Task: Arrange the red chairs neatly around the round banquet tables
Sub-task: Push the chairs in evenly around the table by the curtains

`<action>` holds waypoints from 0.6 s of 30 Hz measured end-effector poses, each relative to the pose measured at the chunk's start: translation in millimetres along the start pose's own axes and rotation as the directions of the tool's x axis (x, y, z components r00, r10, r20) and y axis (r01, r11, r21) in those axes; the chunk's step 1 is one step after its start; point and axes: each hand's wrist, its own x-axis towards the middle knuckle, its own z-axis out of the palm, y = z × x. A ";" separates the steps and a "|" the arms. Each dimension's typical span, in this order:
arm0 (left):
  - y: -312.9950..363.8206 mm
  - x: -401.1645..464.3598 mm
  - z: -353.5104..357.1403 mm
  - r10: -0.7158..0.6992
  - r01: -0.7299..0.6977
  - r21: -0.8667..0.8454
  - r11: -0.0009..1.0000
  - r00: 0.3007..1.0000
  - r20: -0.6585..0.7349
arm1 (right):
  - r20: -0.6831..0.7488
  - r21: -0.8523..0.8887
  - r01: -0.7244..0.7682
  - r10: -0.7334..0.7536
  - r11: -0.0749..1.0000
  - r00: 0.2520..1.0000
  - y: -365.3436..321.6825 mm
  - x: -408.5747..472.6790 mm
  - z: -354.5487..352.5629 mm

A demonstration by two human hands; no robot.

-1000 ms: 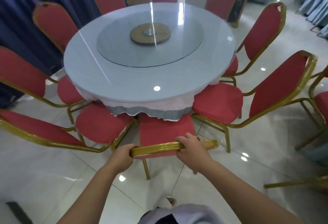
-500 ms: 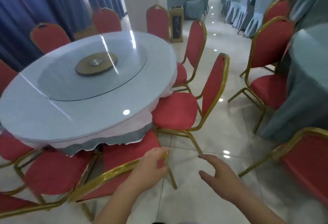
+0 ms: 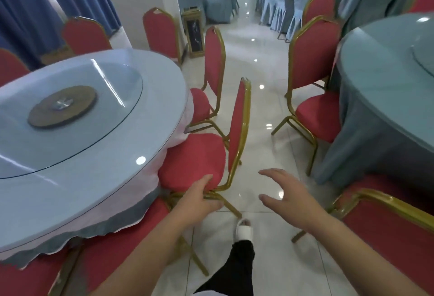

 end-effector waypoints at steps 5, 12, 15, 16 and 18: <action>69.8 147.8 -9.0 -0.002 0.005 -0.127 0.992 1.000 0.022 | 0.027 -0.064 -0.054 0.055 0.997 0.998 6.9 119.8 -48.8; 112.1 310.0 -13.7 -0.019 0.033 -0.122 0.992 0.993 0.116 | 0.095 -0.073 -0.030 0.037 0.997 0.995 -4.1 270.7 -121.9; 124.6 326.8 -9.0 -0.022 0.027 -0.027 0.999 0.989 0.144 | 0.118 -0.069 -0.007 0.015 0.998 0.993 4.7 316.1 -132.0; 127.4 326.7 -8.6 -0.035 0.037 -0.009 0.999 0.988 0.148 | 0.151 -0.101 0.007 0.009 0.995 0.988 8.0 331.6 -133.7; 126.1 328.8 -8.1 -0.074 0.078 -0.017 0.997 0.984 0.164 | 0.247 -0.290 0.060 0.014 0.955 0.969 15.3 368.4 -135.3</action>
